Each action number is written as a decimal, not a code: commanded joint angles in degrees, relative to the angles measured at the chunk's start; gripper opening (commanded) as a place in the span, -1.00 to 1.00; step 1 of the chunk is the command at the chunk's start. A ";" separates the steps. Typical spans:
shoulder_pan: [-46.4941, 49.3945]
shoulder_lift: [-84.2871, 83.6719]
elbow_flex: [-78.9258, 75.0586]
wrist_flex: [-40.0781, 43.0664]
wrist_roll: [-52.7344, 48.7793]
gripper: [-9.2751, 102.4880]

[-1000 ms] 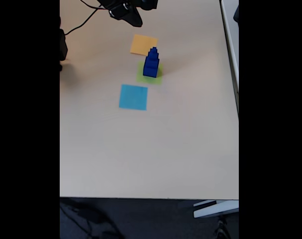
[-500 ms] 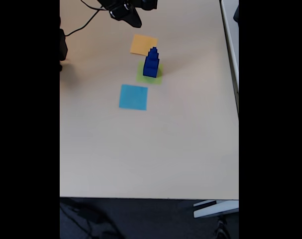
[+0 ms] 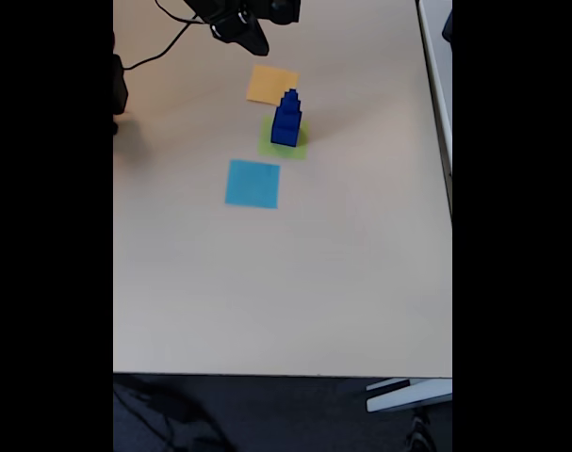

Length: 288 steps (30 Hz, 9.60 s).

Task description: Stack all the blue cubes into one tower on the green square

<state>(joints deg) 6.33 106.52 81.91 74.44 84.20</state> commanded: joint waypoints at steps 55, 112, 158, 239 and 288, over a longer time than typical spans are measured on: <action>3.87 23.29 43.33 -22.06 -12.66 -0.84; -1.32 75.06 100.11 -51.15 -45.26 -0.84; -3.43 81.47 100.37 -30.94 -82.62 -0.84; -4.83 87.36 100.37 -19.69 -84.90 -0.83; -4.83 87.36 100.37 -19.69 -84.90 -0.83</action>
<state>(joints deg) 2.11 192.39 181.76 54.49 -0.44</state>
